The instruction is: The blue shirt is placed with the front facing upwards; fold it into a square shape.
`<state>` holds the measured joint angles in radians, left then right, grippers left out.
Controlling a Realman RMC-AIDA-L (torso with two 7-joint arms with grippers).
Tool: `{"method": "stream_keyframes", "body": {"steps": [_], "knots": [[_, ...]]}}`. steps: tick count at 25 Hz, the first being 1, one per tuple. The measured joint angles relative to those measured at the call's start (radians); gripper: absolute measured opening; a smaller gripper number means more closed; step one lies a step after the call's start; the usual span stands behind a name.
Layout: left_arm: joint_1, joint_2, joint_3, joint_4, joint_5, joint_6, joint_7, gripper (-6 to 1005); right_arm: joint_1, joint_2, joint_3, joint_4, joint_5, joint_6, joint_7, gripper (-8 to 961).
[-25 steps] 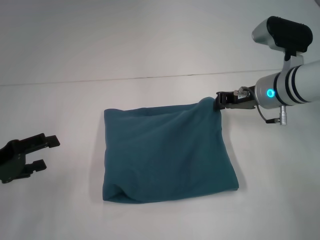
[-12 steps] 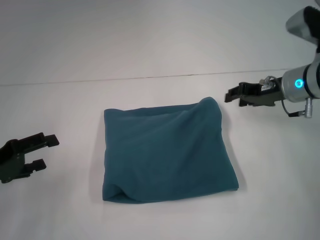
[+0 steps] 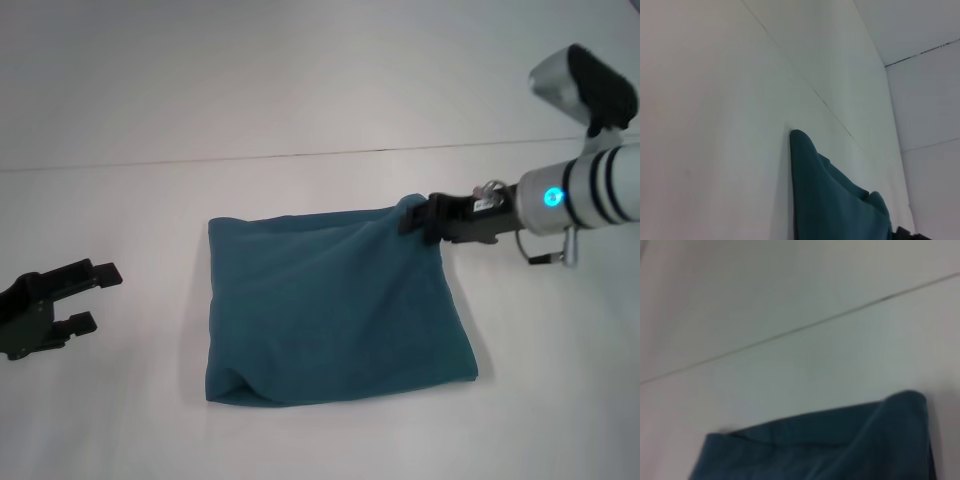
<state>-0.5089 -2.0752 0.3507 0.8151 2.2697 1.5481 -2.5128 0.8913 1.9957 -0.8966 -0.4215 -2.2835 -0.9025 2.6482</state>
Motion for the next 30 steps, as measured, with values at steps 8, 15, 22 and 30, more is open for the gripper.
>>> {"method": "stream_keyframes", "body": {"steps": [8, 15, 22, 30], "knots": [[0.003, 0.0, -0.002, 0.0, -0.002, 0.004, 0.001, 946, 0.0, 0.01, -0.013, -0.04, -0.025, -0.053, 0.032, 463], [0.011, 0.001, -0.003, 0.0, -0.003, 0.004, 0.002, 946, -0.093, -0.001, -0.007, -0.213, 0.1, -0.327, 0.032, 461], [0.012, 0.003, -0.004, 0.001, -0.003, 0.004, 0.002, 945, -0.109, -0.003, -0.02, -0.127, 0.093, -0.433, 0.004, 461], [0.017, 0.003, -0.004, 0.001, -0.003, 0.004, 0.002, 946, -0.139, -0.012, -0.013, -0.123, 0.037, -0.48, 0.014, 471]]}}
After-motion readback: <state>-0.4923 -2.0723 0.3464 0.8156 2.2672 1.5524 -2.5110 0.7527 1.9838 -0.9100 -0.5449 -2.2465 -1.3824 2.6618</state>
